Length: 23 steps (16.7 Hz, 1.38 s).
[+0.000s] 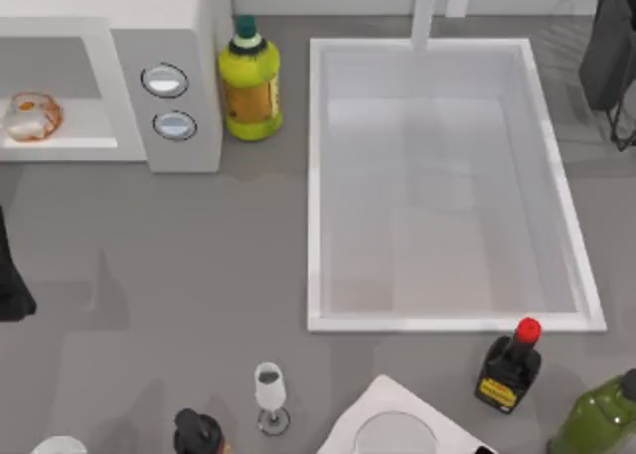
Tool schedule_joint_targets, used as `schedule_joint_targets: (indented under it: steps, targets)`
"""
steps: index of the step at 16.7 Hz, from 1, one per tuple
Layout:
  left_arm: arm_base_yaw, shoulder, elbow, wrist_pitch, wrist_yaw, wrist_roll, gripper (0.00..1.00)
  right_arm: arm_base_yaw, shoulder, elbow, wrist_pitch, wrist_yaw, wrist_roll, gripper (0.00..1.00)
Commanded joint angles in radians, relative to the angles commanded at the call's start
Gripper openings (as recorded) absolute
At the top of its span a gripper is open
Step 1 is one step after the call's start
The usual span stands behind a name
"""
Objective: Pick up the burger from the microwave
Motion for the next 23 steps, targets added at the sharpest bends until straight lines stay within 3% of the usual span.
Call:
schedule_joint_targets:
  steps: [17,23]
  targets:
    - [0.081,1.627,0.617,0.776,0.104,0.041,1.0,0.0,0.0,0.0,0.0,0.0,0.0,1.0]
    - [0.102,2.064,0.782,0.985,0.132,0.052,1.0,0.0,0.0,0.0,0.0,0.0,0.0,1.0]
